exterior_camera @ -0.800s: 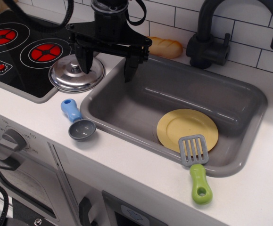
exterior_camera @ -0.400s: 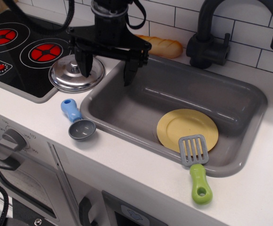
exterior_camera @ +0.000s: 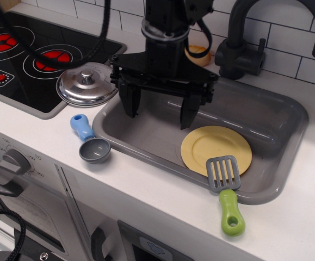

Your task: Put spatula on plate sink

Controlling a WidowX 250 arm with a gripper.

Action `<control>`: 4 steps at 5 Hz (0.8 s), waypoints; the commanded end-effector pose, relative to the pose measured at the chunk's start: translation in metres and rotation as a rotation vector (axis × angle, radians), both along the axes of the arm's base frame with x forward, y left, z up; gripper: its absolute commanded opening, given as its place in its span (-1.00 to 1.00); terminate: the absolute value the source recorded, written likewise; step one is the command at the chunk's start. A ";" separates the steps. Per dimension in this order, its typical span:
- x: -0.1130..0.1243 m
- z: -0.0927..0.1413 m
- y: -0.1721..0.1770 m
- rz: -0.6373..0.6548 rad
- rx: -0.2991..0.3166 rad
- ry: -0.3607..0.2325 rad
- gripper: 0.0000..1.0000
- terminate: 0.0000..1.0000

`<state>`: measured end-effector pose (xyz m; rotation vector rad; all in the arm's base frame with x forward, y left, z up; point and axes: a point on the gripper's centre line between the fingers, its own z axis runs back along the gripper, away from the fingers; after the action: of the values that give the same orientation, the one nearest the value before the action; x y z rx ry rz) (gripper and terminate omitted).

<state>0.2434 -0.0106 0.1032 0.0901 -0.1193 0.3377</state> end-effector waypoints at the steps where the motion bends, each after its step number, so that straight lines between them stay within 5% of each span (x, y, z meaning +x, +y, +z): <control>1: -0.020 0.015 -0.062 -0.008 -0.077 -0.049 1.00 -1.00; 4: -0.034 -0.029 -0.098 0.072 -0.090 -0.044 1.00 -1.00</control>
<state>0.2052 -0.1080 0.0651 0.0098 -0.1220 0.4215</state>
